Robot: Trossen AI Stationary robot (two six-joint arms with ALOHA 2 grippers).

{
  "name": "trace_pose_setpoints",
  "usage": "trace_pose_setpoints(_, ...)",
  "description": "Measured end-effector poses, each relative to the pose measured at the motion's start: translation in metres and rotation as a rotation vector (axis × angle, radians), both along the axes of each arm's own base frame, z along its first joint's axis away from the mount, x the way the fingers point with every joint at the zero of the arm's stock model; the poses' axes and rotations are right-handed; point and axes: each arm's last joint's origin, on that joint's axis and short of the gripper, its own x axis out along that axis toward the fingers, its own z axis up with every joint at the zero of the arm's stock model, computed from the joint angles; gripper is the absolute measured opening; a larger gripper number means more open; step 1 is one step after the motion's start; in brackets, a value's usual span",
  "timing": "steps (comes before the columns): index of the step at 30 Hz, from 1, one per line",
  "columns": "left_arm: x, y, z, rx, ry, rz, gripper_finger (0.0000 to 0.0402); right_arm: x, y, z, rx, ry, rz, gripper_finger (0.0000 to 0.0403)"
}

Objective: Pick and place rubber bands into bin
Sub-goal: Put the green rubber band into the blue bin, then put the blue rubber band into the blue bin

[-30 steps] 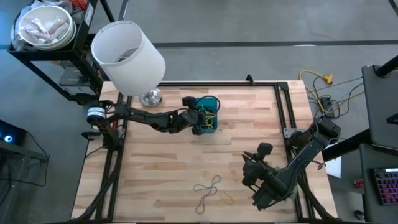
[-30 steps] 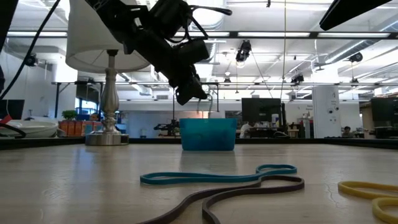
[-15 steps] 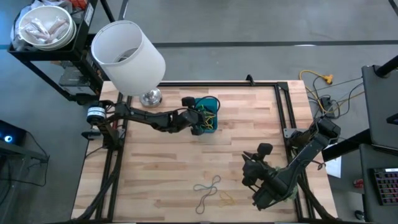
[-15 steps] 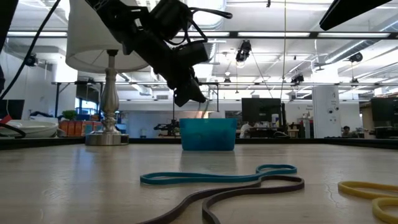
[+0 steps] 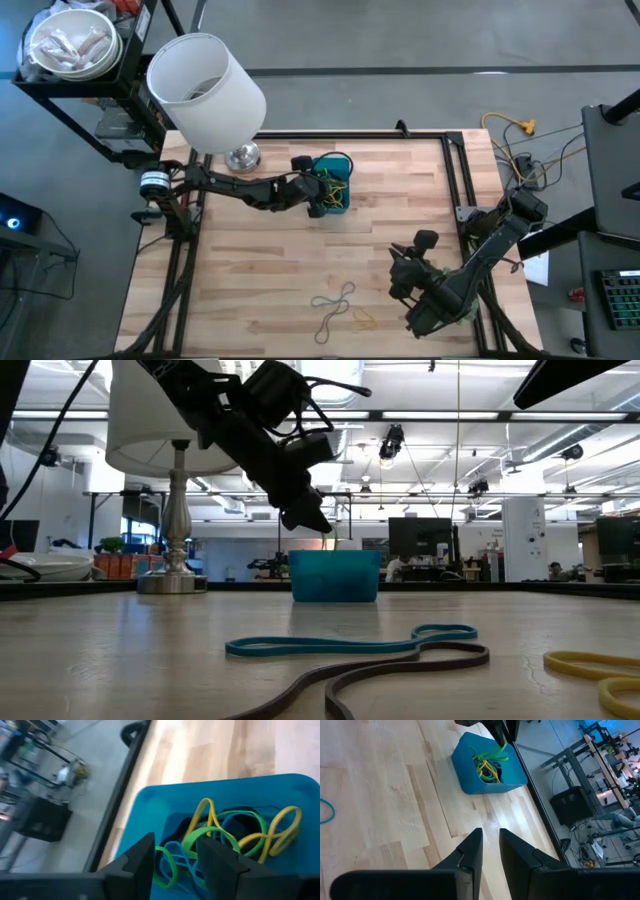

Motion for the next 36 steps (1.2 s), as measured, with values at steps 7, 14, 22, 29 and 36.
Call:
trace_pose_setpoints(7, -0.002, 0.004, -0.003, -0.070, 0.010, -0.029, 0.0130, 0.000, 0.000, 0.000, 0.002, -0.002, 0.000, 0.0059)
trace_pose_setpoints(14, -0.002, 0.004, -0.003, -0.132, 0.061, -0.083, 0.0130, 0.000, 0.000, 0.000, 0.002, -0.002, 0.001, 0.0059)
trace_pose_setpoints(22, 0.000, 0.015, 0.005, -0.136, -0.018, 0.000, 0.0130, 0.000, 0.000, 0.000, 0.004, -0.004, 0.001, 0.0059)
trace_pose_setpoints(29, -0.002, 0.017, 0.003, -0.191, -0.011, -0.030, 0.0130, 0.000, 0.000, 0.000, 0.003, -0.002, 0.002, 0.0059)
trace_pose_setpoints(36, -0.002, 0.016, 0.004, -0.189, -0.013, -0.032, 0.0130, 0.001, 0.000, 0.000, 0.004, -0.004, 0.000, 0.0059)
